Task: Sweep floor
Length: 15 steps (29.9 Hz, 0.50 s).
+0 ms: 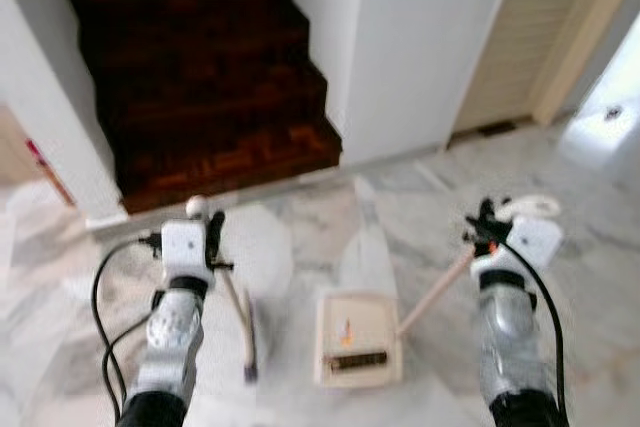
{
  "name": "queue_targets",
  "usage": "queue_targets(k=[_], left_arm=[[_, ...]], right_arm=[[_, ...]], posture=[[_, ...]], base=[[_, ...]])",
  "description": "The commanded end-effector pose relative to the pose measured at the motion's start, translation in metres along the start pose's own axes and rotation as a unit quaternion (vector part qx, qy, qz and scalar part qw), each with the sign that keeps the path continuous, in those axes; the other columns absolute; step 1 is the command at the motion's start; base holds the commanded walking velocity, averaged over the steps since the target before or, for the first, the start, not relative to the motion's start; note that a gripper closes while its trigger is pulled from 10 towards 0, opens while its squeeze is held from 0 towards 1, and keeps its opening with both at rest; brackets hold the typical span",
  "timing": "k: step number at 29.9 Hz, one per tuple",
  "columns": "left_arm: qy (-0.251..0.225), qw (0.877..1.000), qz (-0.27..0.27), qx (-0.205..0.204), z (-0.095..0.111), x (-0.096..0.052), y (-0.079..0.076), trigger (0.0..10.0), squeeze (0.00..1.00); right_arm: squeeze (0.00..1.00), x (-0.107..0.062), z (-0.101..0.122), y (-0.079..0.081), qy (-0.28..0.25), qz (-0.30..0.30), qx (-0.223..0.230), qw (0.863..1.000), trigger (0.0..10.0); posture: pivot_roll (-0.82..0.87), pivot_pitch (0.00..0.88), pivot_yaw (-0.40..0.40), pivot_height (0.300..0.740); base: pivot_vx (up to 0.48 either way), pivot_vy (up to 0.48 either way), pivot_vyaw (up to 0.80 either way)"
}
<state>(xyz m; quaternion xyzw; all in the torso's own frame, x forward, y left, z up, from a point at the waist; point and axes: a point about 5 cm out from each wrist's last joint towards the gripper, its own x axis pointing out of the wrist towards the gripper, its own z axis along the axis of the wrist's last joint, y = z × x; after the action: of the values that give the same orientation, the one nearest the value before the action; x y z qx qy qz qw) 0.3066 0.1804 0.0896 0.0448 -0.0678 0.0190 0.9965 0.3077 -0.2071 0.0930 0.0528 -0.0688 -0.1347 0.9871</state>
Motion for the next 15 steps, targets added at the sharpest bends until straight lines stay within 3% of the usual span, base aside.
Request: queue_targets(k=[1, 5, 12, 15], left_arm=[[-0.021, 1.000, -0.004, 0.003, 0.0107, 0.0049, -0.0042, 10.0, 0.00], [-0.020, 1.000, -0.016, 0.003, 0.0112, 0.0058, -0.0085, 10.0, 0.00], [-0.021, 0.999, -0.027, 0.000, 0.0133, 0.0074, -0.0120, 10.0, 0.00], [-0.019, 0.999, -0.028, -0.001, 0.0127, 0.0065, -0.0121, 10.0, 0.00]], right_arm=[[0.00, 0.0044, 0.0121, 0.0004, -0.024, 0.001, 0.012, 1.000, 10.0], [0.00, 0.0045, 0.0122, -0.0005, -0.023, 0.000, 0.014, 1.000, 10.0], [0.00, 0.0020, 0.0119, 0.0005, -0.023, -0.001, 0.028, 0.999, 10.0], [0.00, 0.0006, 0.0107, 0.0014, -0.021, 0.001, 0.029, 0.999, 10.0]], posture=[[0.01, 0.000, -0.039, 0.740], [0.00, 0.000, -0.022, 0.740], [-0.01, 0.000, -0.006, 0.740], [-0.01, 0.000, -0.004, 0.740]], base=[[0.000, 0.000, 0.80], [0.000, 0.000, 0.80], [0.000, 0.000, 0.00], [0.000, 0.335, 0.00]])
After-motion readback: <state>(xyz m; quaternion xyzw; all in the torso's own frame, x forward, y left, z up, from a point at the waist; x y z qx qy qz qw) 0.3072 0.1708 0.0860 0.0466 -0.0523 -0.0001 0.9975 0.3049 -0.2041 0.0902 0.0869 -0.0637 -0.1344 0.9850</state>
